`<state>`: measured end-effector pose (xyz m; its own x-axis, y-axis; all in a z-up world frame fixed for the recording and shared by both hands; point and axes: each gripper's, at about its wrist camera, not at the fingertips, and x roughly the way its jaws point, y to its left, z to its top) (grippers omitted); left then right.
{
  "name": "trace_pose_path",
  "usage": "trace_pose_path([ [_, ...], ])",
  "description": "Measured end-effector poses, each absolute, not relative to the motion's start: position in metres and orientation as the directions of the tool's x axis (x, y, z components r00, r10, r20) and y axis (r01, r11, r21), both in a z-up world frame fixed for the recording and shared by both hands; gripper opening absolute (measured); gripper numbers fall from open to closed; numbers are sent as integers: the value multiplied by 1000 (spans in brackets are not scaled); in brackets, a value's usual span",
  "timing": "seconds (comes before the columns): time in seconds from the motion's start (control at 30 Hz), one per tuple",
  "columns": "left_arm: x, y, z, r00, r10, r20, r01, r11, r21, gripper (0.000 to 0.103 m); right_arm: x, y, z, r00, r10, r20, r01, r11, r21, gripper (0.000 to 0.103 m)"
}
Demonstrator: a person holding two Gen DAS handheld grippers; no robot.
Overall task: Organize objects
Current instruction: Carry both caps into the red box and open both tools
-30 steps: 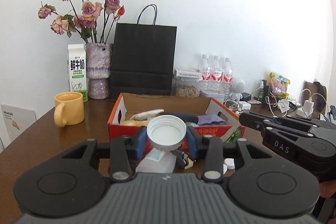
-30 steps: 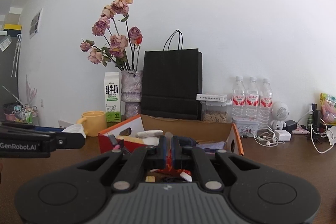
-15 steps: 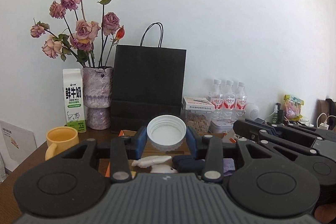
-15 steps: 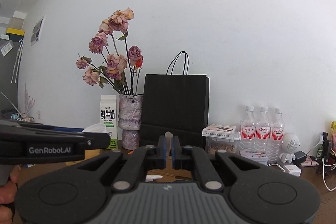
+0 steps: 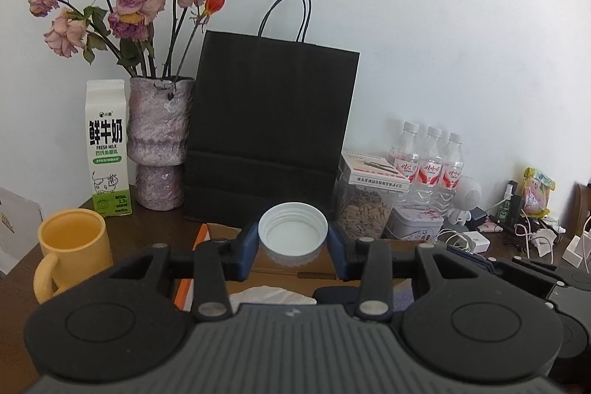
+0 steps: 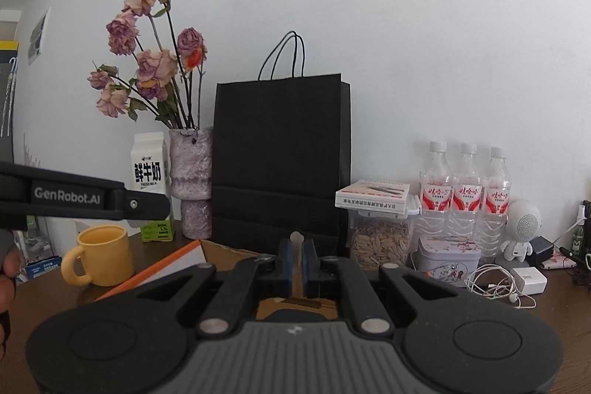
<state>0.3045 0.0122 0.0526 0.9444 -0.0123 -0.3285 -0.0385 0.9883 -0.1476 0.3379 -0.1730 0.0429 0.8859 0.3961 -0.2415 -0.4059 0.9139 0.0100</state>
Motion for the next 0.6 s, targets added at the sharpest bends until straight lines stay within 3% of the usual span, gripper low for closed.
trace_pose_path([
  [0.2, 328, 16, 34, 907, -18, -421, -38, 992, -123, 41, 358, -174, 23, 862, 381, -334, -396, 918, 23, 5],
  [0.23, 332, 15, 31, 895, -25, -446, -31, 993, -118, 48, 360, -174, 20, 855, 375, -357, -393, 919, 26, 10],
  [0.27, 334, 15, 28, 883, -30, -469, -31, 992, -122, 72, 362, -174, 18, 853, 366, -371, -383, 923, 31, 21],
  [0.3, 336, 16, 26, 875, -29, -483, -39, 991, -130, 88, 364, -175, 16, 852, 356, -384, -369, 929, 42, 49],
  [0.33, 335, 16, 25, 875, -21, -484, -50, 990, -133, 103, 368, -177, 14, 849, 346, -398, -354, 934, 58, 67],
  [0.37, 334, 16, 26, 877, -14, -480, -55, 990, -129, 103, 369, -179, 13, 851, 337, -402, -338, 938, 70, 96],
  [0.4, 333, 15, 26, 878, -13, -479, -53, 991, -124, 103, 368, -181, 13, 857, 333, -393, -329, 941, 80, 103],
  [0.6, 331, 15, 30, 883, 0, -470, -66, 990, -123, 103, 367, -187, 16, 863, 326, -385, -312, 945, 101, 103],
])
